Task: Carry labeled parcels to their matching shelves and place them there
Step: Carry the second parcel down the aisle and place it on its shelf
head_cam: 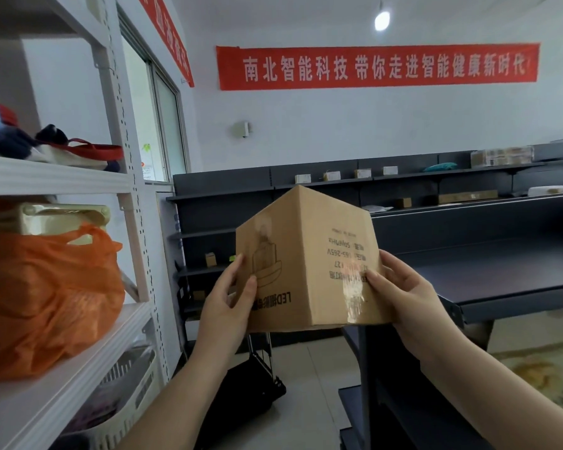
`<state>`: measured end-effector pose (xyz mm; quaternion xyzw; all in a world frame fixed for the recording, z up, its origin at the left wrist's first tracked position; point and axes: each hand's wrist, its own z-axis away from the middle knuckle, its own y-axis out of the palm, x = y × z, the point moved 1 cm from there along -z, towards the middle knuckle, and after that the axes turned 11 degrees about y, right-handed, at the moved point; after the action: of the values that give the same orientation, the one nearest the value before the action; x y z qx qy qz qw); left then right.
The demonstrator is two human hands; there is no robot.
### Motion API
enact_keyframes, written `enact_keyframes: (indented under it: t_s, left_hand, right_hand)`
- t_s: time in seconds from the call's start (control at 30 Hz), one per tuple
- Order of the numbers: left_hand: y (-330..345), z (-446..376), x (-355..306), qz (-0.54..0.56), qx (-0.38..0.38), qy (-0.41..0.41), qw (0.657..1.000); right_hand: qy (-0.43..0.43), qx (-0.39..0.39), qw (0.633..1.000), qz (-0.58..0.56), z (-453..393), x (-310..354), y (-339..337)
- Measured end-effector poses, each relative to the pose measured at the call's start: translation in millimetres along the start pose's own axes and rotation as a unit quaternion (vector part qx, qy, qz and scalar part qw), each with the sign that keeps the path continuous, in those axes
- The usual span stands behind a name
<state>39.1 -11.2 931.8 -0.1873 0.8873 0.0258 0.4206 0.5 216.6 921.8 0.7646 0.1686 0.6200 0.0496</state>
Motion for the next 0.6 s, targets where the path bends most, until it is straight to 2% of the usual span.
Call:
enact_keyframes:
  t_s: [0.43, 0.6]
  left_hand:
    - [5.9, 5.5, -25.7, -0.015, 0.105, -0.025, 0.994]
    - [3.2, 6.4, -25.8, 0.046, 0.126, -0.035, 0.990]
  right_hand:
    - [-0.051, -0.014, 0.995, 0.083, 12.2, 6.8, 0.5]
    - [-0.069, 0.001, 0.990, 0.123, 20.5, 16.6, 2.2]
